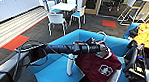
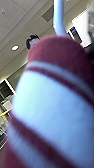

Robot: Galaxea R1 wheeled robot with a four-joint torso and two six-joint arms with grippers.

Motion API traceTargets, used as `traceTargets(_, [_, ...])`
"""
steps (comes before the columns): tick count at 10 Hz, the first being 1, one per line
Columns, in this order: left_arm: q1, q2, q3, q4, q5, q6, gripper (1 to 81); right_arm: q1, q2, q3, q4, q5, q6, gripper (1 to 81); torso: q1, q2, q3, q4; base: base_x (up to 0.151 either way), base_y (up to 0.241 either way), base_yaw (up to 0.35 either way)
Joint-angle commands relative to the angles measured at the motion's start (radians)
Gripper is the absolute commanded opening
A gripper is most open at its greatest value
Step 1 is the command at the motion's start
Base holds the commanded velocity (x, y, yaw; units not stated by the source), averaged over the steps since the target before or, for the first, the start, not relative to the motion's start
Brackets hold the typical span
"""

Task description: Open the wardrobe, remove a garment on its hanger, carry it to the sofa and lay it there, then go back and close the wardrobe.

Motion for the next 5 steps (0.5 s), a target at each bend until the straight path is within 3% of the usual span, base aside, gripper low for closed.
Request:
traceTargets(1, [-0.271,0.074,-0.008,0.012,-0.101,-0.04,1.0,-0.01,0.003,0.006,-0.003,-0.061,0.0,81.1,0.0,0.0,0.0,0.0,0.0,0.0,0.0])
traceTargets(5, [-0.32,0.17,-0.063,0.012,-0.109,-0.086,1.0,-0.008,0.006,0.004,-0.003,-0.061,0.0,81.1,0.0,0.0,-0.012,0.0,0.0,0.0,0.0])
